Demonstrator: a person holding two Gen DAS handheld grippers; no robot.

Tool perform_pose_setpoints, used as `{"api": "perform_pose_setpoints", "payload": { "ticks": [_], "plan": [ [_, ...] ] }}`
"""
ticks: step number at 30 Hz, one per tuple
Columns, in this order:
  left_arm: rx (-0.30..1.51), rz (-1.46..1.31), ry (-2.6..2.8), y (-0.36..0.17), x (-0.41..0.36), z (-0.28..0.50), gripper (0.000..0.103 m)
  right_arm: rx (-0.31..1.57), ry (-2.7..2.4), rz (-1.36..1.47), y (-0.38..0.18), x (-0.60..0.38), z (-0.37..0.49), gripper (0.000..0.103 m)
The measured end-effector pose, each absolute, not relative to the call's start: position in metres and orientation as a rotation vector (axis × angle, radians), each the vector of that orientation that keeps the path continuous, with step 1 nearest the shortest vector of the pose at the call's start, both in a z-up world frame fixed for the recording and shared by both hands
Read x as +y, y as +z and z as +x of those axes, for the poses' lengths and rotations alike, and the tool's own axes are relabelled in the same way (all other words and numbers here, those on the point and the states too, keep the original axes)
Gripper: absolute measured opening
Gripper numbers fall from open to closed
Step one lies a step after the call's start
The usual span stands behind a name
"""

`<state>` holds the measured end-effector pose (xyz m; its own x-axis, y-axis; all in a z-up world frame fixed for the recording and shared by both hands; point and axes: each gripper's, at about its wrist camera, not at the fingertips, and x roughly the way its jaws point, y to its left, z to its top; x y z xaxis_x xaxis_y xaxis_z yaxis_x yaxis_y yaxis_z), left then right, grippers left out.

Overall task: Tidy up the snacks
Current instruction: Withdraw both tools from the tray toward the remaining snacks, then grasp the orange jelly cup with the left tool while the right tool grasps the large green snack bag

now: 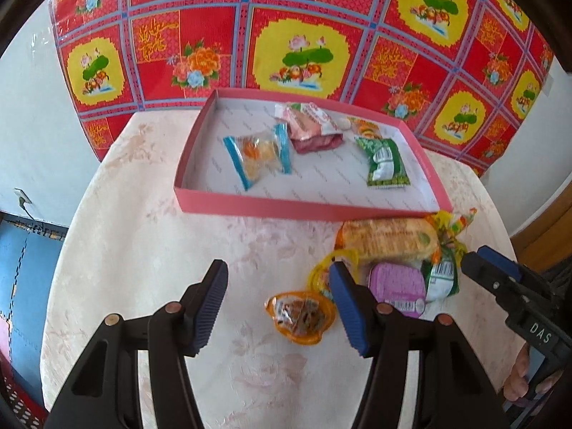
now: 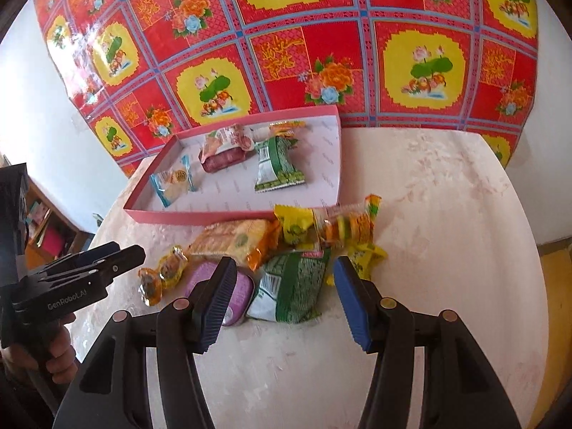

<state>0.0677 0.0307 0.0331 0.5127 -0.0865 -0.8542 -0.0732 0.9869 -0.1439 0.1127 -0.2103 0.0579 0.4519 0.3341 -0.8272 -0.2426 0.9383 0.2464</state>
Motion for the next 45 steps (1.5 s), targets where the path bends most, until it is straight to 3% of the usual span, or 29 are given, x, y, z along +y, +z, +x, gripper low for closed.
{"api": "perform_pose_setpoints", "payload": {
  "ticks": [17, 23, 30, 45],
  "plan": [
    [1.072, -0.147, -0.049, 0.017, 0.018, 0.056, 0.062, 1.115, 0.350, 0.128, 0.031, -0.210, 0.110, 0.058],
    [1.054, -0.129, -0.043, 0.016, 0.020, 0.054, 0.061, 1.132, 0.340, 0.138, 0.024, -0.209, 0.111, 0.051],
    [1.059, -0.110, -0.066, 0.010, 0.014, 0.053, 0.047, 1.124, 0.341, 0.128, 0.023, -0.207, 0.111, 0.050],
    [1.046, -0.096, -0.073, 0.009, 0.011, 0.050, 0.036, 1.081, 0.340, 0.101, 0.021, -0.206, 0.109, 0.047]
  ]
}}
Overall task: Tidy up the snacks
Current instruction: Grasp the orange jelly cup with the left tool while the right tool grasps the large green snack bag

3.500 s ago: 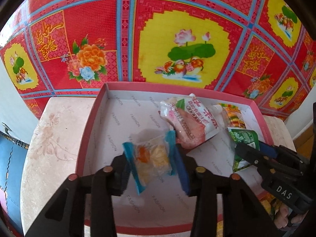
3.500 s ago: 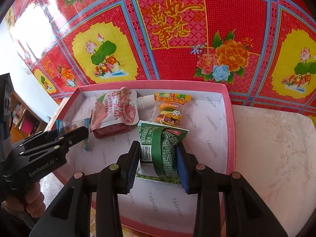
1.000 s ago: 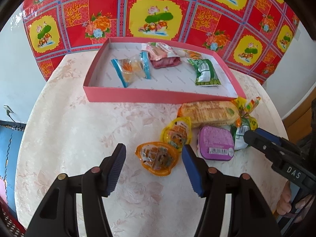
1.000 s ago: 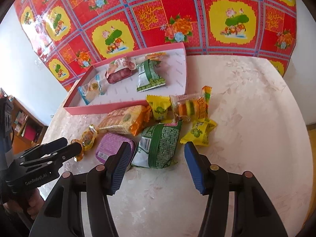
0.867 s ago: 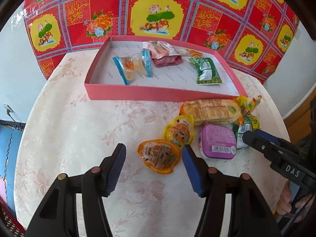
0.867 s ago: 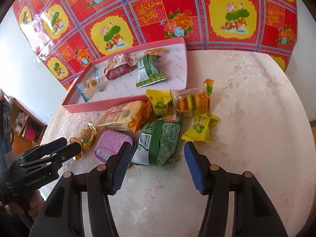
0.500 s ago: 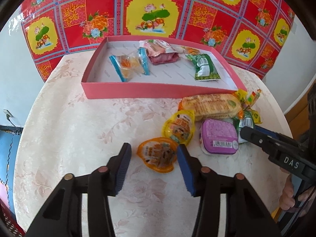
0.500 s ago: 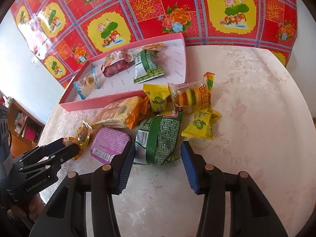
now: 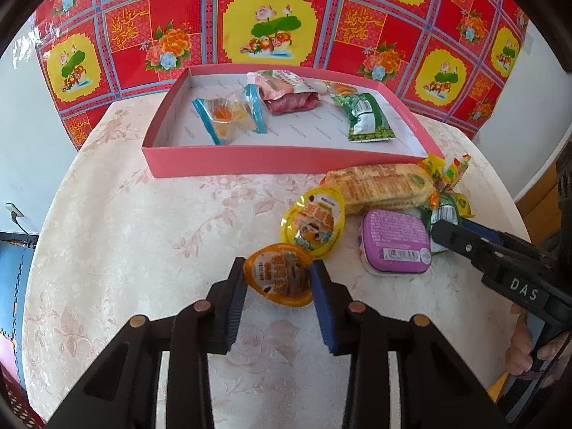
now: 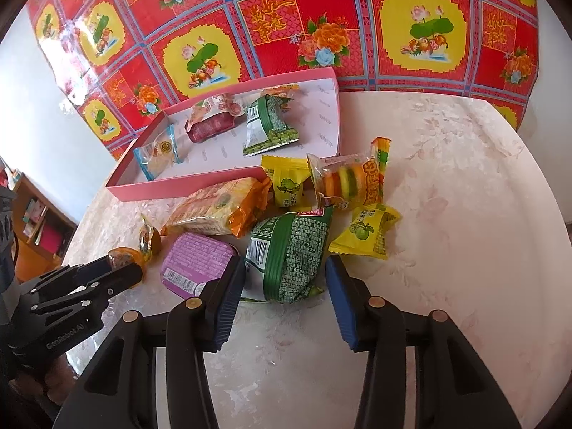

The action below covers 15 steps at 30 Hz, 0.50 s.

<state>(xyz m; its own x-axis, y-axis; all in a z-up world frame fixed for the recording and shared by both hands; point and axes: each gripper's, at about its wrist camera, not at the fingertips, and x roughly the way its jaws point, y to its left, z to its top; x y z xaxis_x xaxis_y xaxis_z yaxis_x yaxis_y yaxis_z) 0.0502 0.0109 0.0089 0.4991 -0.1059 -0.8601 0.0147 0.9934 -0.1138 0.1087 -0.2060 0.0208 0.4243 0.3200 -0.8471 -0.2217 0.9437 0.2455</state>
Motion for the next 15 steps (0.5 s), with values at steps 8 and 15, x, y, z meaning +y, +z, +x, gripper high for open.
{"api": "perform_pose_setpoints", "payload": {
  "ticks": [8, 15],
  "plan": [
    [1.035, -0.099, -0.093, 0.017, 0.011, 0.045, 0.030, 1.077, 0.332, 0.113, 0.022, -0.206, 0.106, 0.040],
    [1.020, -0.111, -0.106, 0.024, 0.010, 0.038, 0.020, 1.063, 0.338, 0.117, 0.026, -0.208, 0.095, 0.037]
  ]
}}
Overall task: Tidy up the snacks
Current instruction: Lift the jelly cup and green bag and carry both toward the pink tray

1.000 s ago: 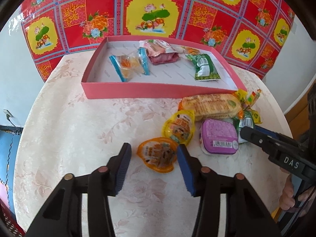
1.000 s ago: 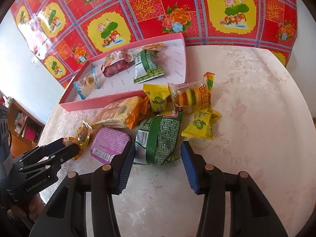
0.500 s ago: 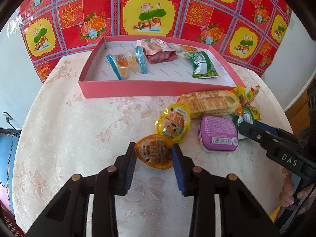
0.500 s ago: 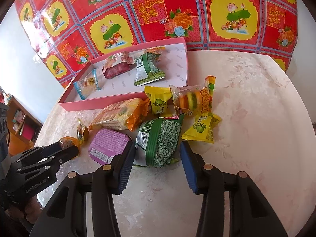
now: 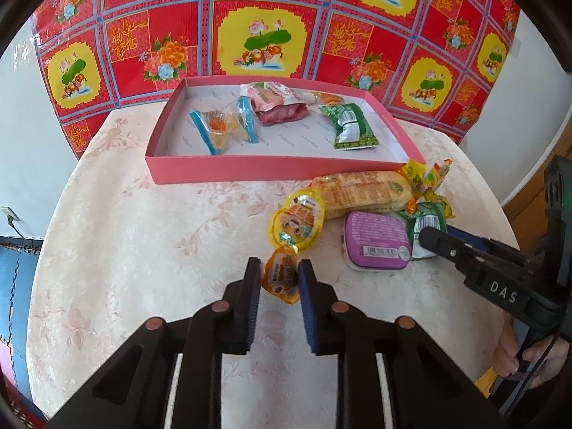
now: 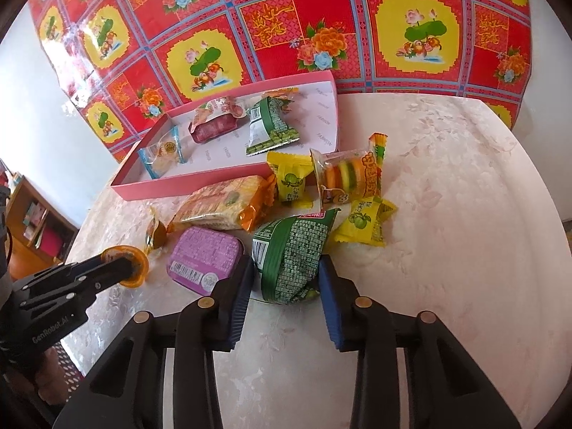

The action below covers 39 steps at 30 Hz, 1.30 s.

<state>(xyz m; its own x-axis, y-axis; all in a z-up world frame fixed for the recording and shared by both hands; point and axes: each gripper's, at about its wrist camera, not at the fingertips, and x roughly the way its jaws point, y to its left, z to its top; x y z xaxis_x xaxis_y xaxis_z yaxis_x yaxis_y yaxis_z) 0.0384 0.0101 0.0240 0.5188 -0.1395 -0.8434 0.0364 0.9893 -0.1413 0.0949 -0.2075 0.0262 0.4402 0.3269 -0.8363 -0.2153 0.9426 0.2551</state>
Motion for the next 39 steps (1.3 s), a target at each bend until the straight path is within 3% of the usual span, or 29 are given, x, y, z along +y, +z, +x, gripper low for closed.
{"api": "perform_pose_setpoints", "payload": {
  "ticks": [21, 39],
  "plan": [
    [0.955, -0.116, -0.080, 0.044, 0.014, 0.021, 0.019, 0.982, 0.365, 0.126, 0.057, -0.214, 0.073, 0.033],
    [0.892, -0.127, -0.068, 0.069, 0.021, 0.056, 0.019, 0.922, 0.363, 0.129, 0.088, -0.209, 0.110, 0.033]
  ]
}}
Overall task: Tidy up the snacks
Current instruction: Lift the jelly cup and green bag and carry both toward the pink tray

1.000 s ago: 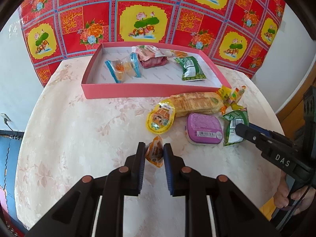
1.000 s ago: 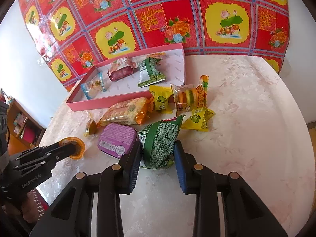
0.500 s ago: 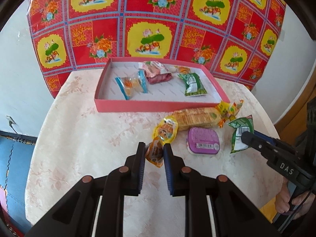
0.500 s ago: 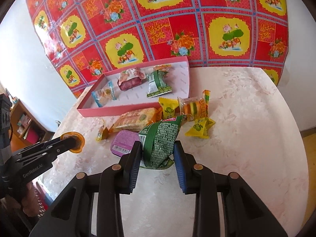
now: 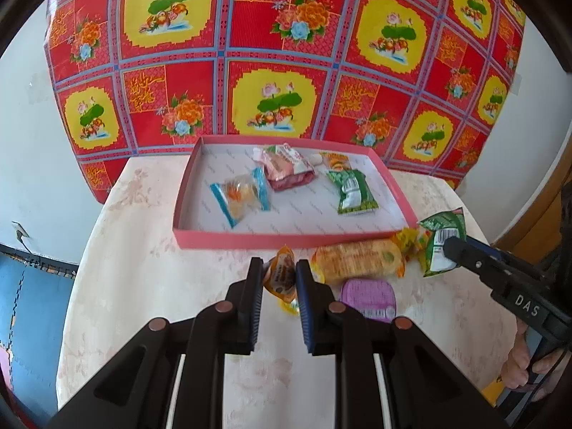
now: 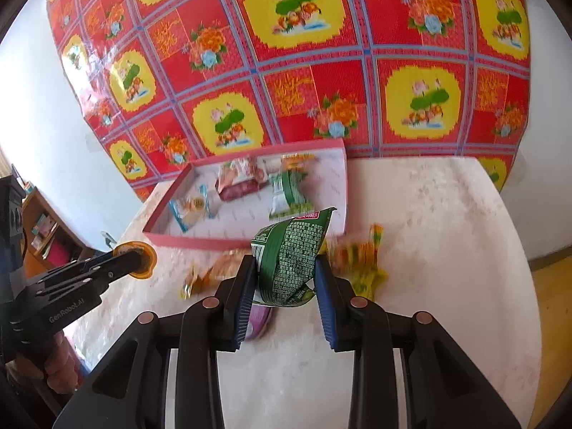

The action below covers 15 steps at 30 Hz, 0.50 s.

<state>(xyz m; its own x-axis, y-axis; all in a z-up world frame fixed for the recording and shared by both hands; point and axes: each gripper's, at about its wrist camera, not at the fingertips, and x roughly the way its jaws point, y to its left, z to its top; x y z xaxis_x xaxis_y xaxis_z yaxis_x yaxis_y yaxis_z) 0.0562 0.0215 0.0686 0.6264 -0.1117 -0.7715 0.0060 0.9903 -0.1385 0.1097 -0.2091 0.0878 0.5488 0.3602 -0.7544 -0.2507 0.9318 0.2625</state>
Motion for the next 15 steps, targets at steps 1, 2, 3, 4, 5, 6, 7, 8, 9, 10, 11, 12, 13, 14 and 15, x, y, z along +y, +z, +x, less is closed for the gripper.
{"api": "perform_pose_setpoints", "payload": {
  "ticks": [1, 2, 3, 4, 5, 6, 7, 8, 9, 10, 11, 12, 13, 14, 15],
  "plan": [
    [0.889, -0.126, -0.067, 0.069, 0.022, 0.061, 0.019, 0.919, 0.360, 0.126, 0.089, -0.209, 0.113, 0.033],
    [0.888, -0.125, -0.066, 0.069, 0.022, 0.064, 0.019, 0.918, 0.353, 0.121, 0.090, -0.208, 0.117, 0.033],
    [0.887, -0.124, -0.064, 0.069, 0.022, 0.067, 0.019, 0.917, 0.346, 0.117, 0.090, -0.208, 0.121, 0.033],
    [0.888, -0.124, -0.062, 0.069, 0.022, 0.072, 0.019, 0.917, 0.343, 0.115, 0.090, -0.208, 0.123, 0.033],
    [0.889, -0.126, -0.061, 0.069, 0.023, 0.075, 0.019, 0.917, 0.341, 0.112, 0.091, -0.207, 0.127, 0.033],
    [0.889, -0.128, -0.059, 0.069, 0.024, 0.079, 0.019, 0.917, 0.339, 0.110, 0.091, -0.207, 0.130, 0.033],
    [0.890, -0.130, -0.057, 0.068, 0.025, 0.082, 0.019, 0.917, 0.337, 0.106, 0.090, -0.206, 0.133, 0.033],
    [0.891, -0.131, -0.054, 0.068, 0.026, 0.085, 0.019, 0.916, 0.335, 0.102, 0.090, -0.205, 0.136, 0.033],
    [0.892, -0.133, -0.052, 0.067, 0.027, 0.089, 0.019, 0.916, 0.333, 0.098, 0.090, -0.205, 0.138, 0.033],
    [0.893, -0.134, -0.049, 0.066, 0.029, 0.094, 0.019, 0.915, 0.331, 0.096, 0.089, -0.204, 0.141, 0.033],
    [0.895, -0.132, -0.045, 0.065, 0.029, 0.098, 0.019, 0.916, 0.329, 0.096, 0.088, -0.203, 0.144, 0.033],
    [0.896, -0.130, -0.043, 0.064, 0.030, 0.100, 0.019, 0.918, 0.328, 0.097, 0.087, -0.202, 0.146, 0.033],
    [0.897, -0.125, -0.039, 0.063, 0.030, 0.104, 0.019, 0.920, 0.326, 0.098, 0.086, -0.201, 0.148, 0.033],
    [0.895, -0.117, -0.032, 0.062, 0.030, 0.107, 0.019, 0.922, 0.323, 0.098, 0.084, -0.201, 0.151, 0.033],
    [0.891, -0.106, -0.023, 0.061, 0.030, 0.110, 0.019, 0.924, 0.320, 0.098, 0.083, -0.200, 0.152, 0.033]
  ]
}}
